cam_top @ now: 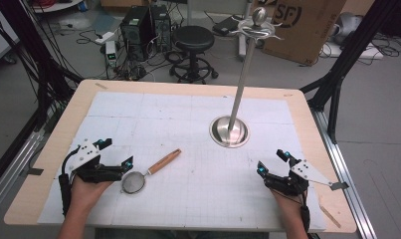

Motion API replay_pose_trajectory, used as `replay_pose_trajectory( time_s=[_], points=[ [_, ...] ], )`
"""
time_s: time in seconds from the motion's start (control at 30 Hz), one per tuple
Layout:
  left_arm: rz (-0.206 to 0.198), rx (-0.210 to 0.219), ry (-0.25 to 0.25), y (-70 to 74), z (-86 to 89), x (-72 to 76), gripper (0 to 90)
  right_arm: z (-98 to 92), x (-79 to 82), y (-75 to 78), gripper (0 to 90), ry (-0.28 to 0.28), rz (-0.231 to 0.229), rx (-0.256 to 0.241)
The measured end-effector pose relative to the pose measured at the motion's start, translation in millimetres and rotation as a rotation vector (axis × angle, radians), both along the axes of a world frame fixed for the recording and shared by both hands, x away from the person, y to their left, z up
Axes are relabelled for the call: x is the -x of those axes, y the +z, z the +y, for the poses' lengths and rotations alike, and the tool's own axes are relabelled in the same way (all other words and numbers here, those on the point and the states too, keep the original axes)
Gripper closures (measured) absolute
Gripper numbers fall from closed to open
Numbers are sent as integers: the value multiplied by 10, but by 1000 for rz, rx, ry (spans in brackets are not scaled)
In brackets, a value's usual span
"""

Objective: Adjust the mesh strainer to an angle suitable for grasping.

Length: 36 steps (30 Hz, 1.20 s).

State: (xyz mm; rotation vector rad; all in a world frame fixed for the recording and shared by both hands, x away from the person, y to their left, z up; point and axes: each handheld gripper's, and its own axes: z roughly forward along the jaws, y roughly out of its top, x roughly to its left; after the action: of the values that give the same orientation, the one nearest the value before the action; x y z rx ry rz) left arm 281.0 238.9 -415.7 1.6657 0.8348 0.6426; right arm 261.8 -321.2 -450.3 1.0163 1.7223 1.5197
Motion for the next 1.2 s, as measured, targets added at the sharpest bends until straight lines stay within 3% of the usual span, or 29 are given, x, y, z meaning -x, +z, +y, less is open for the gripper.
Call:
replay_pose_trajectory(
  time_s=[0.1, 0.17, 0.3, 0.4, 0.5, 0.73, 0.97, 1.2],
  points=[
    [57, -4, -20, 42, -64, -72, 19, 0, -3, 0, 140, 2, 0, 3],
    [86, -55, -36, 83, -156, -125, 19, 1, -3, 0, 141, 0, 0, 4],
    [94, -79, -59, 125, -252, -163, 19, 3, -1, 0, 140, -2, 1, 4],
    [138, -94, -81, 160, -336, -213, 19, 3, -3, 0, 140, -1, 0, 5],
    [169, -134, -108, 184, -418, -254, 19, 5, 1, 1, 141, -1, 4, 3],
    [241, -293, -169, 170, -632, -318, 19, 2, -4, 0, 141, -1, 0, 5],
    [309, -459, -180, 49, -828, -360, 27, 2, -5, 0, 140, 1, 1, 3],
    [361, -537, -196, -20, -924, -376, 62, 1, -3, 0, 140, 2, 1, 4]
  ],
)
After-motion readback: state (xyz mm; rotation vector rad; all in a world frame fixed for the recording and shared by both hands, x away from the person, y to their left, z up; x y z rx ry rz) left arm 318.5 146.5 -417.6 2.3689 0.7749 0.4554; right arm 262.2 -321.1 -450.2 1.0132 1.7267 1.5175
